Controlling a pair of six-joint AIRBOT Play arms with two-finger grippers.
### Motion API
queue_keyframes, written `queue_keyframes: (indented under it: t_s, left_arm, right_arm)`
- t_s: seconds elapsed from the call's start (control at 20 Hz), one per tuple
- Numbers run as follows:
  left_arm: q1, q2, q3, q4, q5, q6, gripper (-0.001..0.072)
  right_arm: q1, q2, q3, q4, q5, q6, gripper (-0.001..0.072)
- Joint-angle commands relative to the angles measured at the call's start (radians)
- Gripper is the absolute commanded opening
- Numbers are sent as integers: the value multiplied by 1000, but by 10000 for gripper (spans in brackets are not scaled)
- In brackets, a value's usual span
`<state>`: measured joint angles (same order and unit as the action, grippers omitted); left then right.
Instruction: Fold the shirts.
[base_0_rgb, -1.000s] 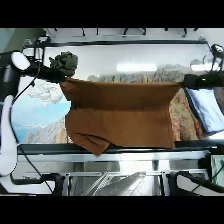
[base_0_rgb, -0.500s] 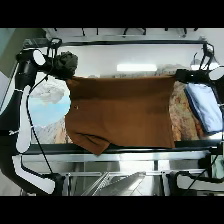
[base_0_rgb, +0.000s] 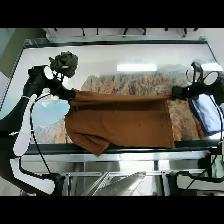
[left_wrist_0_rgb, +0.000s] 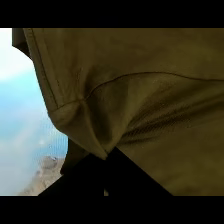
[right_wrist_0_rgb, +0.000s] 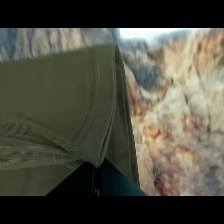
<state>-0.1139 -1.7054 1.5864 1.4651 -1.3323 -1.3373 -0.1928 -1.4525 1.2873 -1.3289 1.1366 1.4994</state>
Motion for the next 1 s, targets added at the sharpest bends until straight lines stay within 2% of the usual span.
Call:
queue_keyframes:
  t_s: [0.0, 0.2, 0.45, 0.8, 0.85, 0.9, 0.95]
  left_arm:
    - [-3, 17, -67, -2, 5, 2, 14]
    - [-3, 17, -67, -2, 34, 2, 14]
    - [-11, 17, -67, -79, 83, 2, 14]
    - [-19, 17, -67, -77, 82, 2, 14]
    - [-19, 17, -67, -78, 76, 2, 14]
    - [-19, 17, -67, -80, 66, 2, 20]
    - [-19, 18, -67, -80, 55, 1, 336]
  right_arm:
    - [1, -9, -70, -22, 49, 35, 25]
    - [1, -38, -72, 15, 49, 35, 25]
    - [1, -83, -72, 77, 45, 35, 25]
    - [1, -127, -72, 77, 42, 35, 30]
    - [0, -127, -72, 76, 42, 35, 144]
    - [-2, -126, -71, 77, 48, 35, 498]
    - [-6, -121, -71, 77, 62, 35, 701]
